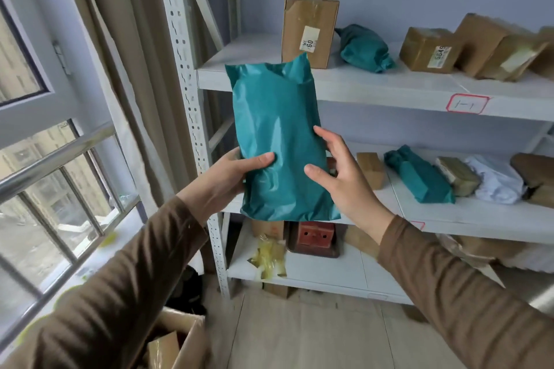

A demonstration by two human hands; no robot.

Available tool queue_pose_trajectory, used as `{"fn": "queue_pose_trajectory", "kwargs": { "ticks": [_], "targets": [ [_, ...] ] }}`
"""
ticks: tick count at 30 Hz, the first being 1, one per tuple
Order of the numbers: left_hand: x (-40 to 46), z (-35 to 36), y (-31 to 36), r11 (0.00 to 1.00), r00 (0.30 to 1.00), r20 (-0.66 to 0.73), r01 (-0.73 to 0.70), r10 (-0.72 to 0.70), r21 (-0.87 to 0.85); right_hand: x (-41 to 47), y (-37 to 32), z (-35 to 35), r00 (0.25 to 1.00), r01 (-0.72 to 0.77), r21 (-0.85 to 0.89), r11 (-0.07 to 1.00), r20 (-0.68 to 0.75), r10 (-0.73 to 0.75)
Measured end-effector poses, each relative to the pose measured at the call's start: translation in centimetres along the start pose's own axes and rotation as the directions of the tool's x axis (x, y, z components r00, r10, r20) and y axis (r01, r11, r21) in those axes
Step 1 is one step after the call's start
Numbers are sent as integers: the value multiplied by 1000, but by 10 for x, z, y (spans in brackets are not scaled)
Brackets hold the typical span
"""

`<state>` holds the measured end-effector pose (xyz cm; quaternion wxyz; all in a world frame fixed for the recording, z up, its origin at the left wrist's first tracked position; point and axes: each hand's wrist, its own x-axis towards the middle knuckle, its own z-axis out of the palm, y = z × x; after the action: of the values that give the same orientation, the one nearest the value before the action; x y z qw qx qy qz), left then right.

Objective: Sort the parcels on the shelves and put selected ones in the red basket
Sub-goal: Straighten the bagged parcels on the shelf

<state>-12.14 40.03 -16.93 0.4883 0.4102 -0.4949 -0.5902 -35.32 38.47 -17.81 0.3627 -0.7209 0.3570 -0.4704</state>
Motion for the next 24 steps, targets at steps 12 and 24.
{"fn": "queue_pose_trajectory", "kwargs": {
  "ticks": [12,24],
  "targets": [
    [-12,23,-27,-377,527,530,-376,664,846,-41,17,-62,806,-561,759,330,412,425],
    [15,12,-73,-176,509,327,-322,796,930,-40,12,-67,759,-638,335,693,427,492]
  ]
}}
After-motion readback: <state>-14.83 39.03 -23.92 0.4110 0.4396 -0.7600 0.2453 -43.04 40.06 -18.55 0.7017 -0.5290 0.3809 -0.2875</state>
